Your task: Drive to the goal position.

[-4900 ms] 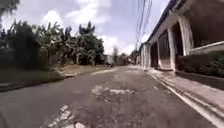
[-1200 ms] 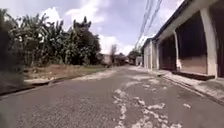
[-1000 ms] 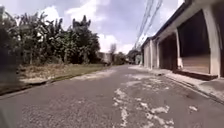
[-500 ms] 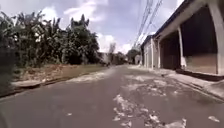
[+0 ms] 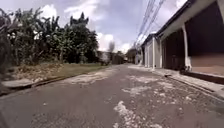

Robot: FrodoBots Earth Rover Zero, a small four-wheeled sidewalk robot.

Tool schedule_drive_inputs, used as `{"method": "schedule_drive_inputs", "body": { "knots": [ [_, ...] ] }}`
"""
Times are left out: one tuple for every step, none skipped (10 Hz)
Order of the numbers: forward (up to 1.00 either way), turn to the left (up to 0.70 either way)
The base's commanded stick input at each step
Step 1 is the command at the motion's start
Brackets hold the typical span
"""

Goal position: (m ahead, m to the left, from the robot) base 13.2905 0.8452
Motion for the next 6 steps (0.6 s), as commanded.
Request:
{"method": "schedule_drive_inputs", "body": {
  "knots": [
    [0.70, 0.03],
    [0.70, 0.03],
    [0.70, 0.03],
    [0.70, 0.03],
    [0.70, 0.03],
    [0.70, 0.03]
  ]
}}
